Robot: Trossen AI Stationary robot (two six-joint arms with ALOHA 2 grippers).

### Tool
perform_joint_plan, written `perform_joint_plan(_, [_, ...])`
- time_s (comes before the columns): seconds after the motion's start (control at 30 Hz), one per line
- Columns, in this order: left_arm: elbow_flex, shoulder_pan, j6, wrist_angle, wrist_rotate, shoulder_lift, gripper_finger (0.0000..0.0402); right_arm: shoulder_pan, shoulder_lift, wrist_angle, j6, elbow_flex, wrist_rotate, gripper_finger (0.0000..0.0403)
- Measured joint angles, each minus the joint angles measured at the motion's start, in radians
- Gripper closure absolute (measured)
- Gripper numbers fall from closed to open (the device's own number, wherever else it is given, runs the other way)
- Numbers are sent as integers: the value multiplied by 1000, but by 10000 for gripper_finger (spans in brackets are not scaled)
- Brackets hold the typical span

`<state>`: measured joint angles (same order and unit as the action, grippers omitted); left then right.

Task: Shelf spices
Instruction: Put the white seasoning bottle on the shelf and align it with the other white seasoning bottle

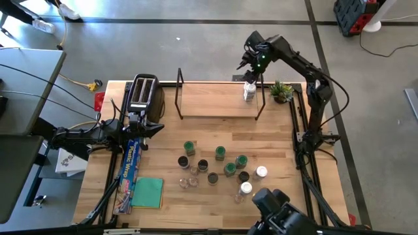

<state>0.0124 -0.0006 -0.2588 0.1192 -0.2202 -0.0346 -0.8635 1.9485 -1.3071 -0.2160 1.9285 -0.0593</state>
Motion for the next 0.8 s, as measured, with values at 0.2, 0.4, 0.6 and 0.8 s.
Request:
perform_joint_plan(0.2, [0,0,0,0,0,0,401,0,27,5,11,0,2,153])
perform_joint_plan(0.4, [0,0,0,0,0,0,401,2,44,6,47,0,9,153])
perform_joint_plan(0.6, [0,0,0,0,0,0,401,6,43,19,109,0,55,153])
perform_joint_plan(0.8, [0,0,0,-1,0,0,401,7,43,25,174,0,69,153])
